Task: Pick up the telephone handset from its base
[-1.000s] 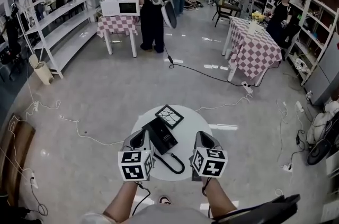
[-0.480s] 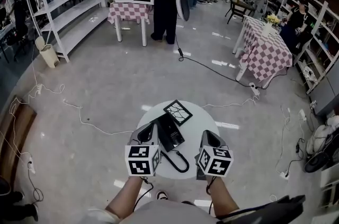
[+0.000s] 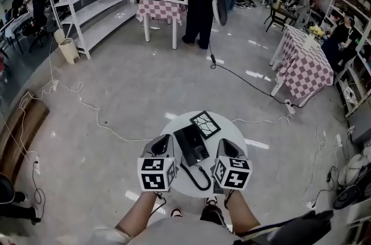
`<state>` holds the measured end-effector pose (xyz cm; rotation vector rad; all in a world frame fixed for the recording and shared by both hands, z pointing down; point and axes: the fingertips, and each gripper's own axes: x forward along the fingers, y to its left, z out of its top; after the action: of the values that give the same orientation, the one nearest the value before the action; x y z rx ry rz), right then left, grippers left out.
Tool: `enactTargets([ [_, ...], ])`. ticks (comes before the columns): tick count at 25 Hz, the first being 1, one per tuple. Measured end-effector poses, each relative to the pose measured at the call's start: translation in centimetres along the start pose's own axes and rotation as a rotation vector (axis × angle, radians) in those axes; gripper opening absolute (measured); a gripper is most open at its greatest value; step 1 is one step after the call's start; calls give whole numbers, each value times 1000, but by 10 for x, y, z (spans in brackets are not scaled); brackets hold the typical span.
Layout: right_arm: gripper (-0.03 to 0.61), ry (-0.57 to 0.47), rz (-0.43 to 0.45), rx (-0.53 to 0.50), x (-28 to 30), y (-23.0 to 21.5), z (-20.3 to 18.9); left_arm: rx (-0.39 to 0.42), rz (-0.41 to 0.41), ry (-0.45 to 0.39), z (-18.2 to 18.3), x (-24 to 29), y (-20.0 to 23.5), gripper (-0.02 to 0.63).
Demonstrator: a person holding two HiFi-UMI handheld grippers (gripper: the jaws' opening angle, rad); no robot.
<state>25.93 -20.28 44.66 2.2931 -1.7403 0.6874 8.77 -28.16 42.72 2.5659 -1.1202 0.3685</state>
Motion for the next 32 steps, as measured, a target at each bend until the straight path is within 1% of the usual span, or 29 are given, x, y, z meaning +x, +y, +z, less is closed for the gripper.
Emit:
enactTargets([
  [3, 23, -8, 24, -10, 8, -4, 10, -13, 35, -14, 8, 3, 1, 15],
  [9, 22, -8, 109, -51, 28, -8, 31, -46, 131, -25, 13, 5, 4, 15],
  [15, 21, 6, 188, -88, 48, -20, 43, -95, 233, -27, 9, 9, 0, 15],
  [18, 23, 10, 232, -94, 59, -27, 49, -105, 295, -20, 5, 9, -4, 15],
  [21, 23, 48, 275, -89, 66, -32, 40, -117, 350, 6, -6, 2, -9, 15],
  [24, 23, 82, 310, -83, 72, -31, 32, -139, 385, 28, -13, -3, -9, 15],
  [26, 23, 103, 324, -81, 77, -31, 24, -143, 396, 50, -20, -3, -10, 15],
  [29, 22, 142, 337, -67, 79, -31, 4, -124, 405, 98, -38, -8, -14, 15],
  [32, 23, 161, 357, -81, 79, -22, -6, -132, 418, 117, -47, -15, -10, 15],
])
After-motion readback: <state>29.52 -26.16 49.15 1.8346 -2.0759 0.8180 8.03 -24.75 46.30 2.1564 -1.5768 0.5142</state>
